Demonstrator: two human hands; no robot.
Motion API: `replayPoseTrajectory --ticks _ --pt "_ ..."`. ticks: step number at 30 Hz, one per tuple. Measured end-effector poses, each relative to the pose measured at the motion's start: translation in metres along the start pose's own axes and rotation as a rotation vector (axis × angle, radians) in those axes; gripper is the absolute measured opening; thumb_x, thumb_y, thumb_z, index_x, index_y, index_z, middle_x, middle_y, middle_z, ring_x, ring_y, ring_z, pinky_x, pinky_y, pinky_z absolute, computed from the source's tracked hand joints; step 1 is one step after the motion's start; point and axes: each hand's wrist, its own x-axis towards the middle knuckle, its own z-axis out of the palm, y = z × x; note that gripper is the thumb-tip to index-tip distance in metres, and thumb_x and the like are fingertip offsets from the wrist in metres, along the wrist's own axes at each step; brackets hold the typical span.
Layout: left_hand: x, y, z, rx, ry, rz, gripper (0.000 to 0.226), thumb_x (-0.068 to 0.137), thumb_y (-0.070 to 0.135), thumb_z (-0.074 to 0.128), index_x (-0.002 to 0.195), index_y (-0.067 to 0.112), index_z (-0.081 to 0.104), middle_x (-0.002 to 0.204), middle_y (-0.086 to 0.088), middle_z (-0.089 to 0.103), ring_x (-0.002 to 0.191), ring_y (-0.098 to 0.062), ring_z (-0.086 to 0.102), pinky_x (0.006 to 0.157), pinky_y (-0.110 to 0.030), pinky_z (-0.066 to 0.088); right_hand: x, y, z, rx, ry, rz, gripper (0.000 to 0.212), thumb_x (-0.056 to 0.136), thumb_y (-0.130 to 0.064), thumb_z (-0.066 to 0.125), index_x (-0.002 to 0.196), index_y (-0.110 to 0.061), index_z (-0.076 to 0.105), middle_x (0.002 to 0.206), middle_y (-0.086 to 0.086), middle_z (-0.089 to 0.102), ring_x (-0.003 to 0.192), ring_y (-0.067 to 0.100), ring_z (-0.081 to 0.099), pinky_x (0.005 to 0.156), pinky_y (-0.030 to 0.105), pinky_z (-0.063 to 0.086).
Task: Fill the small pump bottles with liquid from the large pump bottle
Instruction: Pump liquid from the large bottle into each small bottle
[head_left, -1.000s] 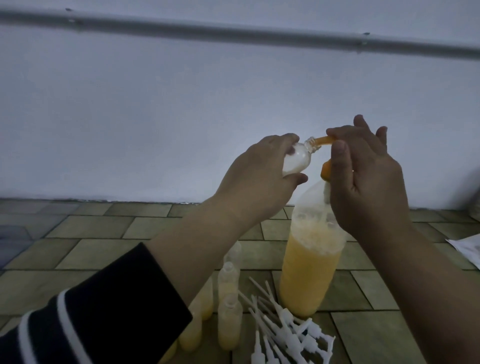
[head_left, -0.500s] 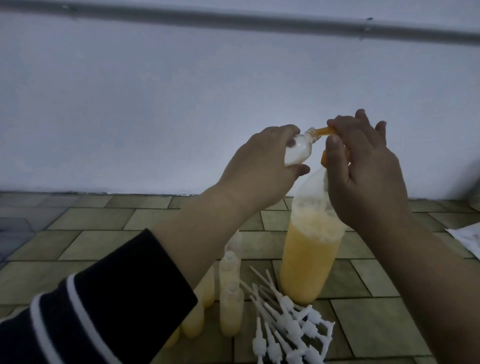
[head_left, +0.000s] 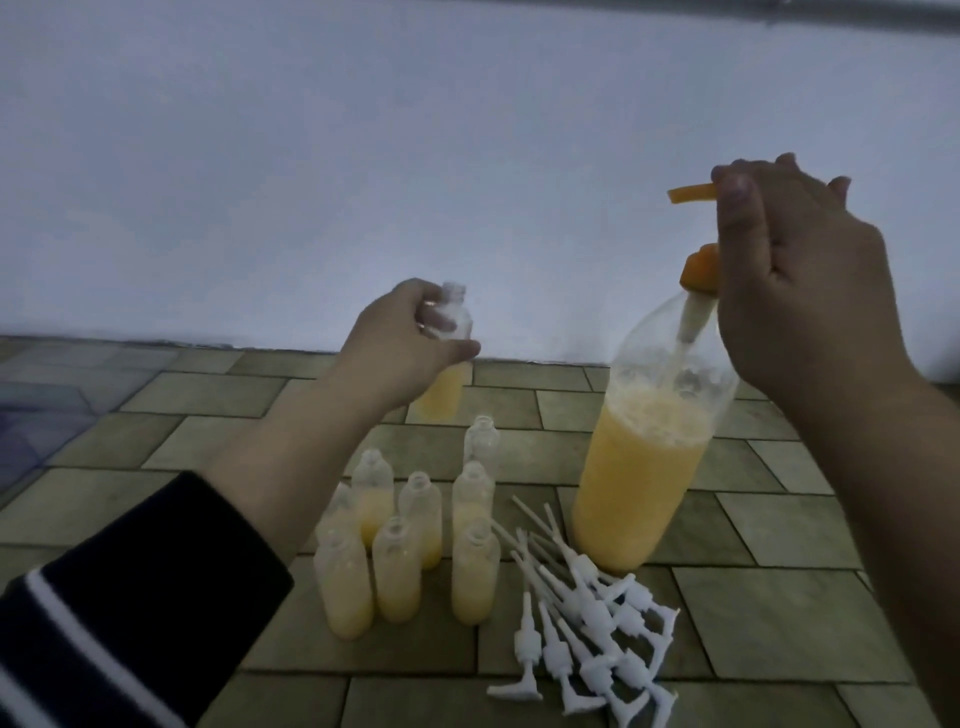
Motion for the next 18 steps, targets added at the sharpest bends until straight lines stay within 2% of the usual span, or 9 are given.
replayPoseTrajectory --ticks 3,6,9,10,14,18 --pt "0.003 -0.020 0.010 0.106 -0.068 -0.093 0.045 0.073 0.025 0.078 0.111 0.018 0.055 0.107 0.003 0.061 0.098 -0.016 0.058 0.088 -0.034 0.050 0.002 0.002 0.002 -0.010 0.004 0.014 0.044 0.102 -0.036 0.023 0.120 -0.016 0.057 0.127 0.000 0.057 0.136 0.020 0.034 0.114 0.028 0.008" --pt "0.006 -0.031 0.019 0.238 -0.149 -0.123 0.040 0.069 0.023 0.080 0.101 0.017 0.056 0.098 0.002 0.061 0.089 -0.015 0.057 0.075 -0.029 0.048 0.004 0.002 0.004 -0.018 0.003 0.006 0.044 0.102 -0.037 0.022 0.120 -0.016 0.057 0.124 0.001 0.058 0.133 0.024 0.038 0.116 0.037 0.014" --pt "0.007 -0.038 0.027 0.396 -0.276 -0.172 0.041 0.064 0.022 0.084 0.093 0.015 0.055 0.088 0.001 0.058 0.081 -0.016 0.055 0.064 -0.025 0.042 0.004 0.003 0.003 -0.017 -0.001 0.004 0.045 0.102 -0.037 0.022 0.120 -0.015 0.057 0.124 0.003 0.058 0.131 0.025 0.039 0.116 0.037 0.013" --pt "0.008 -0.039 0.029 0.437 -0.312 -0.194 0.042 0.063 0.022 0.084 0.094 0.014 0.056 0.089 -0.001 0.059 0.082 -0.018 0.057 0.064 -0.026 0.045 0.004 0.003 0.003 -0.013 0.000 0.007 0.045 0.102 -0.037 0.023 0.120 -0.015 0.057 0.124 0.003 0.058 0.131 0.025 0.040 0.116 0.037 0.012" --pt "0.011 -0.049 0.041 0.579 -0.419 -0.253 0.054 0.067 0.019 0.082 0.115 0.014 0.056 0.111 -0.004 0.061 0.100 -0.023 0.059 0.084 -0.034 0.053 0.003 0.004 0.003 0.008 0.006 0.024 0.043 0.102 -0.035 0.025 0.121 -0.014 0.057 0.126 0.002 0.057 0.131 0.023 0.039 0.114 0.031 0.010" --pt "0.012 -0.057 0.051 0.675 -0.451 -0.246 0.049 0.072 0.013 0.077 0.116 0.017 0.058 0.112 -0.003 0.059 0.099 -0.021 0.058 0.085 -0.035 0.054 0.003 0.003 0.005 0.032 0.021 0.019 0.041 0.102 -0.033 0.027 0.118 -0.012 0.058 0.125 0.002 0.057 0.130 0.017 0.037 0.113 0.026 0.008"
